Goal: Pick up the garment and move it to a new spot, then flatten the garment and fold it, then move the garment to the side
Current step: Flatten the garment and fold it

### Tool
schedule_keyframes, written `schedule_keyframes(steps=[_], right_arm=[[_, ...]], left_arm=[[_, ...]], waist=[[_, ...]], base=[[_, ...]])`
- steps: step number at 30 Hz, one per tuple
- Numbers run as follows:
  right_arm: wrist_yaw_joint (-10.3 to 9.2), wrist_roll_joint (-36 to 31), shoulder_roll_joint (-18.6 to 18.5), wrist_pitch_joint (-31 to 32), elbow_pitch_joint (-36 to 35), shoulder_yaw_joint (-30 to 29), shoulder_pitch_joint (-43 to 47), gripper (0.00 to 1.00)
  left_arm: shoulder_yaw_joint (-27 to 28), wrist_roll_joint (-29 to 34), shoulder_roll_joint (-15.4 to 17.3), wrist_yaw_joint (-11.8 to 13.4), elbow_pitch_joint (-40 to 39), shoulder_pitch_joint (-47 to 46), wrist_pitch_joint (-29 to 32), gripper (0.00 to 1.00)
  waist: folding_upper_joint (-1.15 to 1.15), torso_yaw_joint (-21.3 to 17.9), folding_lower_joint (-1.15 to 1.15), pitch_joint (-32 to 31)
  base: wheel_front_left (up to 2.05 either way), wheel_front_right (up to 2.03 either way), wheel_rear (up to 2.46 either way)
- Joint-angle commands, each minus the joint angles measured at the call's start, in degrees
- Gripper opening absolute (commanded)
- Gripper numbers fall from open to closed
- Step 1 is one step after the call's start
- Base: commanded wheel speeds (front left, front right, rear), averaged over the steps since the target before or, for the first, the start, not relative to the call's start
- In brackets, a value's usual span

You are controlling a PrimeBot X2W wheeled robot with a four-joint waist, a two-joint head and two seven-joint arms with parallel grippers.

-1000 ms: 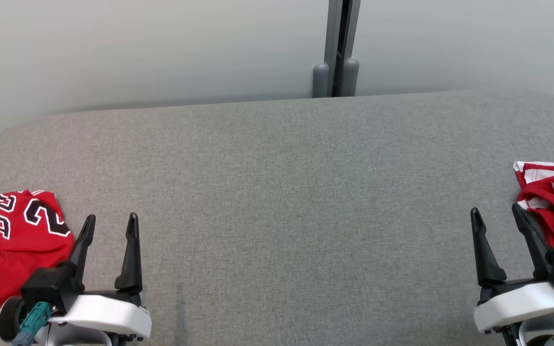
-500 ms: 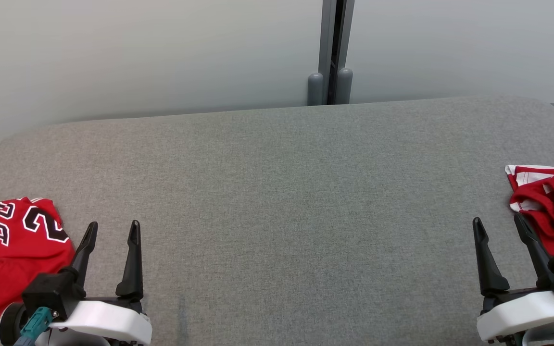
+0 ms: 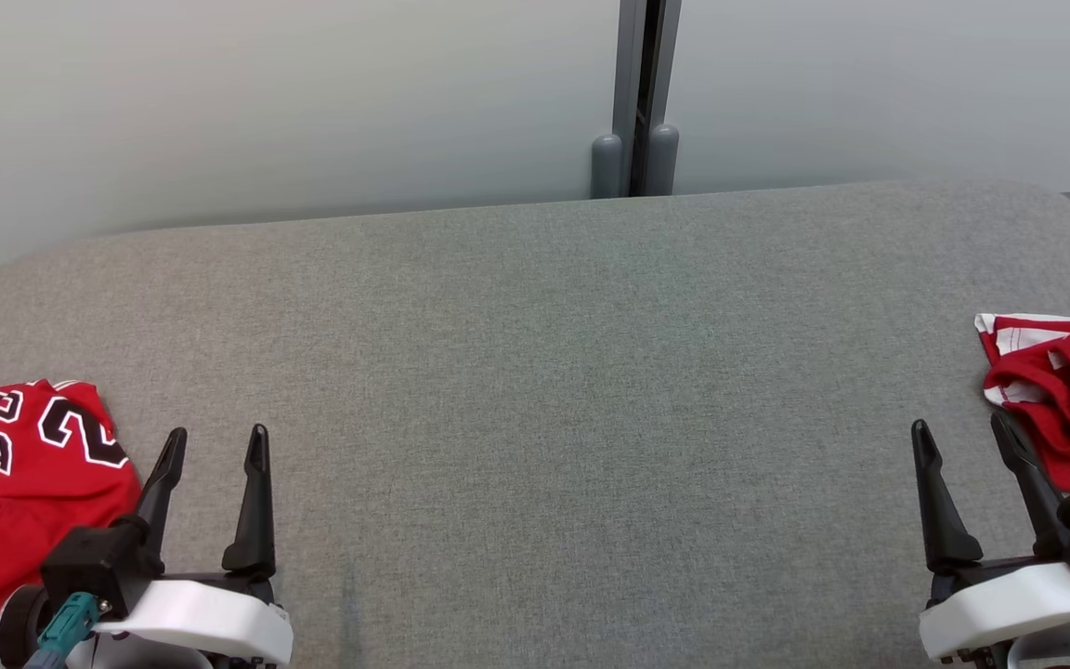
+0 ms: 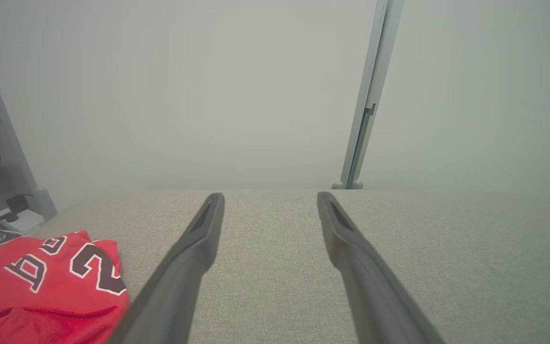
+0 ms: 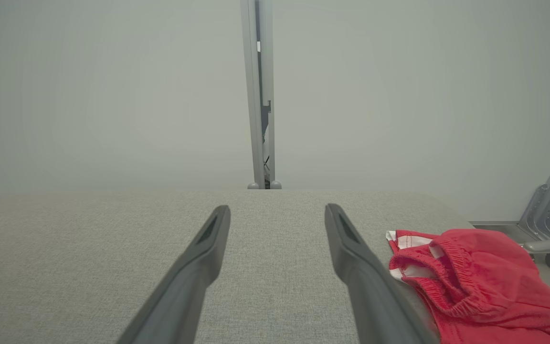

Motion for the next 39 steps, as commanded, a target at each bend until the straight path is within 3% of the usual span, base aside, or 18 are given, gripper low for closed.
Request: schedule_keyframes(steps=[1,8,14,31,39], right_arm=[[-0.02,0.3,-0.2,-0.3,0.1,-0.1,-0.5,1.0],[-0.02,0.5,-0.2,-0.5,0.4,-0.2,-0.1,1.0],[-0.02,0.7,-0.2,-0.9,-0.5,-1.2,0.4,1.0],[-0.02,-0.5,-0.2,0.8,-5.0,1.2,-2.2,1.0],[-0.02,-0.8,-0.2,1.7,-5.5,2.5,-2.9,1.0]], left_arm=[[0.1,0.0,0.2,0.3,0.1,-0.7,-0.3,1.0],[0.0,-0.2,0.3,0.2,0.3,-0.9,-0.5,1.0],[0.6,-1.2,-0.3,-1.6,-0.5,-2.1,-2.0,1.0],[7.9,-2.2,-2.9,-4.5,1.1,-4.5,-4.4,1.0],[11.1,-0.3,-5.4,-6.7,1.3,-3.5,-4.4,1.0]], waist=[[0.0,0.0,0.0,0.0],[0.0,0.3,0.0,-0.1],[0.0,2.8,0.0,0.5],[0.0,20.4,0.0,4.9],[0.0,24.8,0.0,5.2]], base=[[0.0,0.0,0.0],[0.0,0.0,0.0],[0.0,0.0,0.0],[0.0,0.0,0.0],[0.0,0.0,0.0]])
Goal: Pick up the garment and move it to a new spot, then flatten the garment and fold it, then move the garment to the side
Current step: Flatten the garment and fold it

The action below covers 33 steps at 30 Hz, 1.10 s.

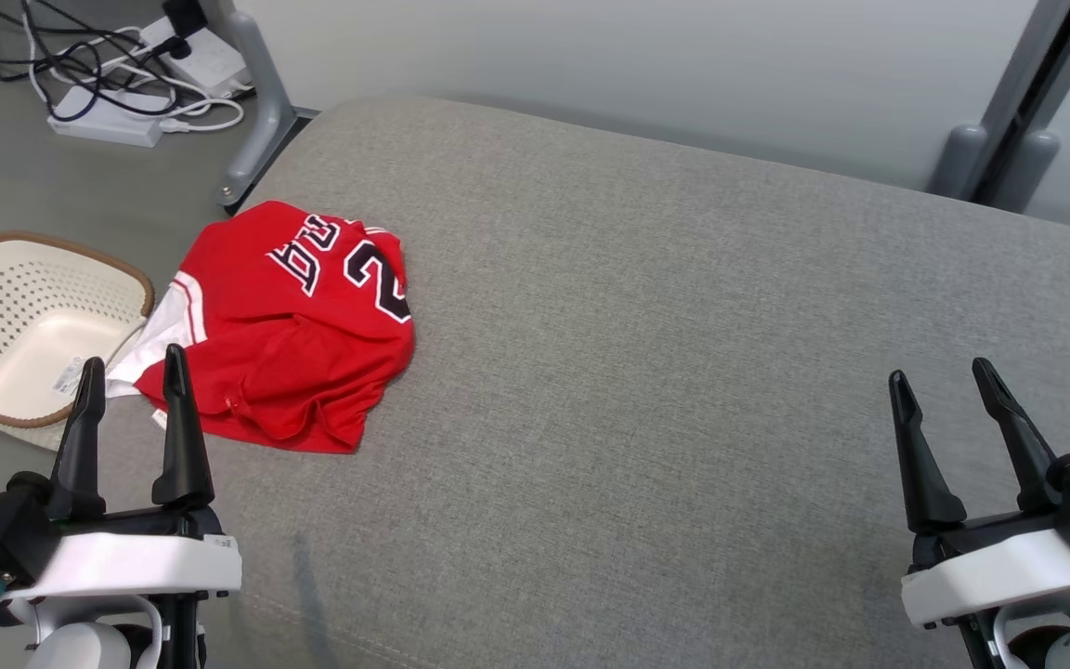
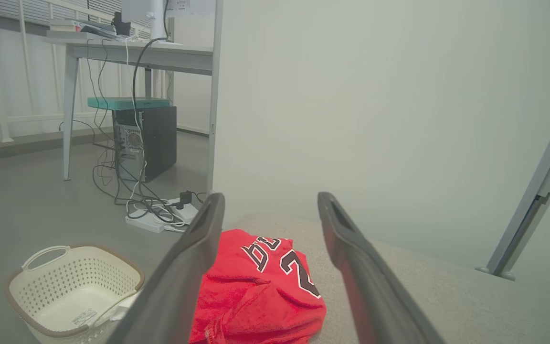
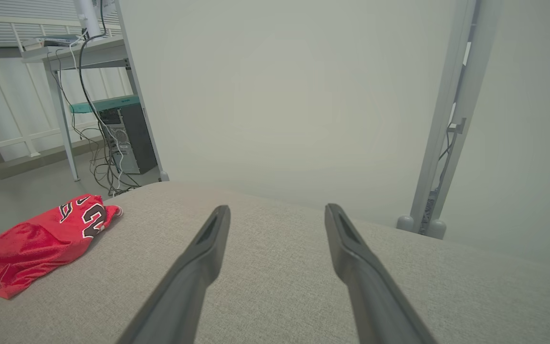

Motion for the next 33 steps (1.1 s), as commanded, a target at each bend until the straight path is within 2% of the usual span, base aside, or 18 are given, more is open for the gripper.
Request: schedule_keyframes(steps=[1,13,20,26,33], right_arm=[[-0.02,-0.2,-0.2,0.4,-0.3,-0.1,-0.3,1.0],[-0.02,-0.5,-0.2,1.2,-1.5,0.3,-0.6,1.0],[-0.02,-1.4,-0.2,2.0,-2.9,0.5,-2.0,1.0],[-0.02,-2.4,-0.2,2.9,-4.0,1.7,-4.4,1.0],[-0.02,-3.1,-0.2,3.0,-4.3,2.1,-6.5,1.0]], left_arm=[[0.5,0.6,-0.2,-0.6,0.0,0.1,-0.2,1.0],[3.2,5.0,-2.6,-3.5,0.7,-2.1,-0.2,1.0],[4.4,5.2,-1.1,-3.9,3.4,-10.4,1.5,1.0],[4.3,2.2,0.9,-7.6,16.6,-21.5,5.6,1.0],[2.7,-1.6,-0.3,-13.4,38.0,-30.1,10.3,1.0]], waist=[[0.0,1.5,0.0,0.4],[0.0,2.4,0.0,1.4],[0.0,0.6,0.0,4.1],[0.0,-2.8,0.0,8.3],[0.0,-6.1,0.0,12.8]], base=[[0.0,0.0,0.0],[0.0,0.0,0.0],[0.0,0.0,0.0],[0.0,0.0,0.0],[0.0,0.0,0.0]])
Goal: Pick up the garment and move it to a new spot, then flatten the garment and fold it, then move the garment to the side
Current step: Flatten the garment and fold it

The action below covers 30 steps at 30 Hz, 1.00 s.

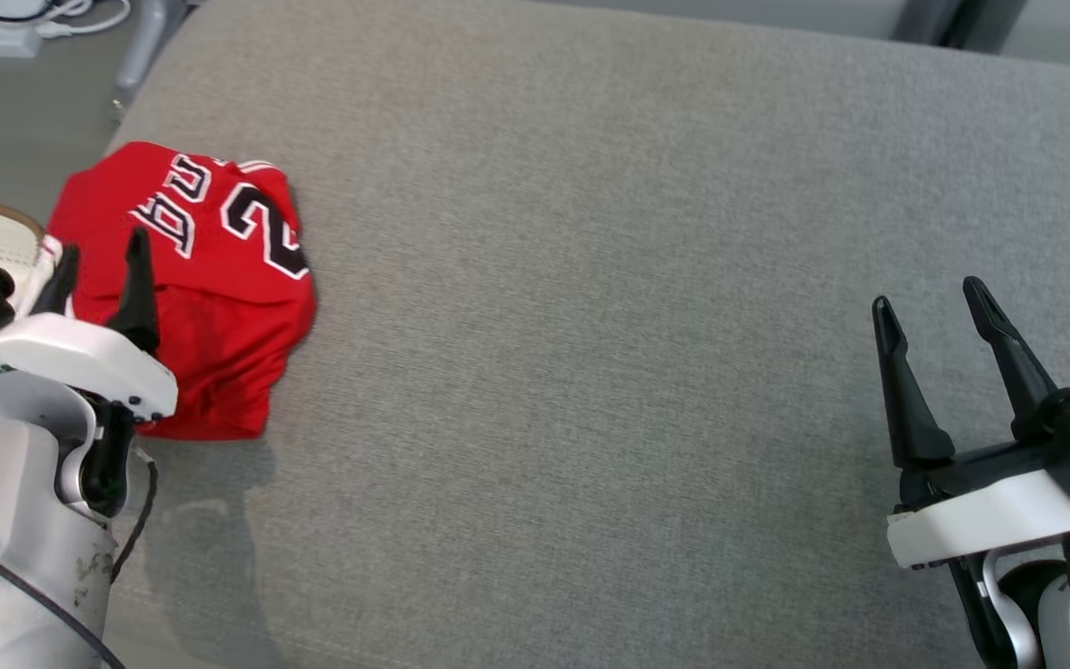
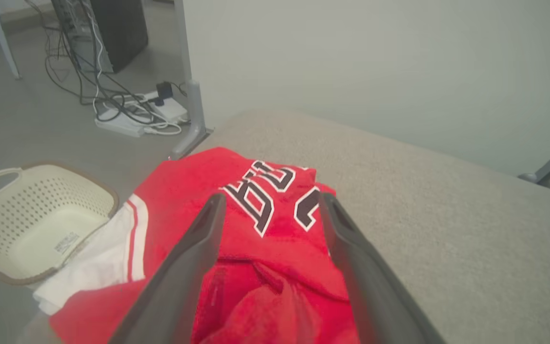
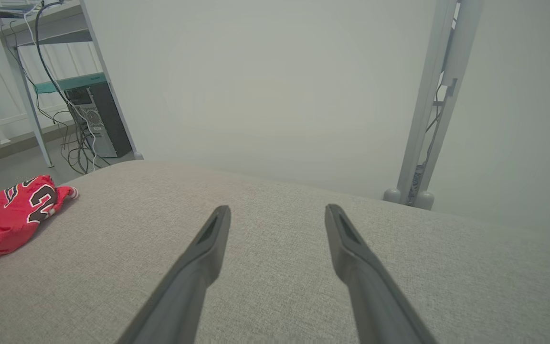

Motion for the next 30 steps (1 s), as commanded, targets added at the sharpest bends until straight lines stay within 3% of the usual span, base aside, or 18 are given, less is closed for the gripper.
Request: schedule_keyframes(steps=[1,5,12,14,15,23,30], right_arm=[[-0.02,-0.2,-0.2,0.0,-0.3,0.1,-1.1,1.0],[-0.02,-0.5,-0.2,-0.2,-0.3,0.4,-2.2,1.0],[-0.02,-0.9,-0.2,-0.3,0.1,0.6,-3.8,1.0],[-0.02,-1.1,-0.2,-0.4,0.2,0.6,-4.2,1.0],[-0.02,-1.1,-0.2,-0.4,0.2,0.6,-4.3,1.0],[-0.02,-0.6,-0.2,-1.0,0.9,0.1,-4.2,1.0],[-0.02,0.7,-0.2,-2.0,1.9,-0.7,-2.7,1.0]], left_arm=[[-0.2,-1.0,-0.4,-1.3,3.9,-1.8,0.8,1.0],[-0.8,-3.0,-1.1,-3.8,14.3,-4.8,3.1,1.0],[-0.7,-5.8,-2.2,-5.9,26.5,-8.0,3.4,1.0],[-1.0,-6.2,-2.3,-6.1,28.6,-8.6,2.7,0.78],[-1.1,-6.5,-2.3,-6.3,29.4,-8.8,2.2,0.0],[-1.8,-6.2,-0.4,-6.3,31.9,-11.5,-5.3,0.0],[-0.5,-4.2,2.3,-5.6,27.0,-11.6,-10.1,0.0]], waist=[[0.0,-2.0,0.0,2.4],[0.0,-3.1,0.0,4.4],[0.0,-4.2,0.0,6.4],[0.0,-4.4,0.0,6.7],[0.0,-4.5,0.0,6.8],[0.0,-4.6,0.0,5.9],[0.0,-4.9,0.0,2.3]], base=[[0.0,0.0,0.0],[0.0,0.0,0.0],[0.0,0.0,0.0],[0.0,0.0,0.0],[0.0,0.0,0.0],[0.0,0.0,0.0],[0.0,0.0,0.0]])
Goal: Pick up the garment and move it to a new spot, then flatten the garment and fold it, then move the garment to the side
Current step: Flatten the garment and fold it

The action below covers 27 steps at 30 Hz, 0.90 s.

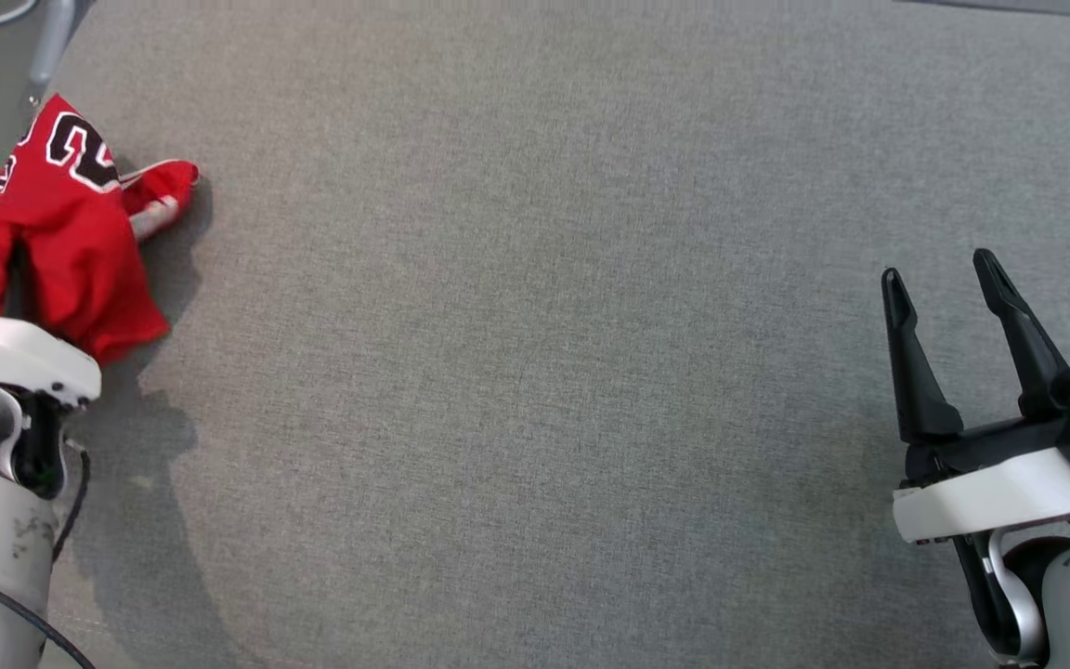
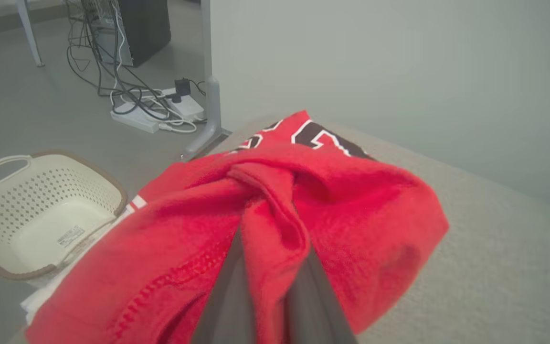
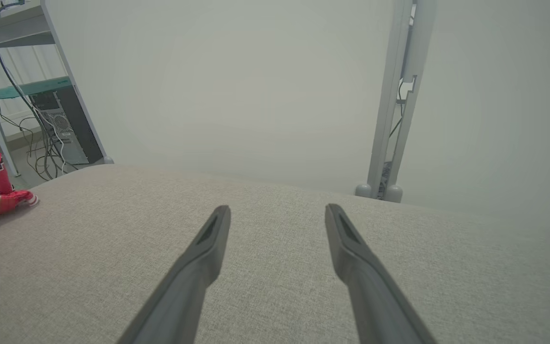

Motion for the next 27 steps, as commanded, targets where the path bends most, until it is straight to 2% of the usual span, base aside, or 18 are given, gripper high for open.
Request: schedule_keyframes(steps=[1,5,10,17,20,21,22,27], right_arm=[[-0.02,0.4,-0.2,-0.6,0.1,-0.4,0.5,1.0],[-0.02,1.6,-0.2,-1.4,0.9,-0.6,1.6,1.0],[-0.02,2.6,-0.2,-2.1,1.8,-0.8,3.3,1.0],[-0.02,3.5,-0.2,-2.5,2.4,-0.8,5.2,1.0],[-0.02,3.7,-0.2,-2.6,2.5,-0.7,5.7,1.0],[-0.02,3.8,-0.2,-2.8,2.5,-0.8,6.0,1.0],[-0.02,3.8,-0.2,-2.8,2.5,-0.8,6.0,1.0],[-0.02,4.5,-0.2,-3.1,2.6,-0.7,6.8,1.0]], left_arm=[[0.9,0.6,0.6,0.5,-2.0,0.4,-0.3,0.0],[4.6,4.1,0.9,3.3,-13.6,6.0,-0.3,0.0],[6.6,9.1,-1.1,6.6,-28.6,14.9,-0.3,0.0],[4.9,12.9,-3.1,11.0,-46.0,27.4,0.8,0.0],[4.0,13.8,-3.1,12.2,-50.6,30.6,2.7,0.0],[3.6,14.5,-2.7,13.2,-55.3,33.0,4.3,0.0],[3.6,14.5,-2.7,13.2,-55.3,33.0,4.3,0.0],[2.9,15.4,-2.5,15.7,-64.9,38.5,8.0,0.0]], waist=[[0.0,-0.2,0.0,-1.2],[0.0,-0.9,0.0,-3.7],[0.0,-1.7,0.0,-6.5],[0.0,-4.1,0.0,-9.9],[0.0,-5.0,0.0,-10.5],[0.0,-5.9,0.0,-11.0],[0.0,-5.9,0.0,-11.0],[0.0,-8.7,0.0,-11.8]], base=[[0.0,0.0,0.0],[0.0,0.0,0.0],[0.0,0.0,0.0],[0.0,0.0,0.0],[0.0,0.0,0.0],[0.0,0.0,0.0],[0.0,0.0,0.0],[0.0,0.0,0.0]])
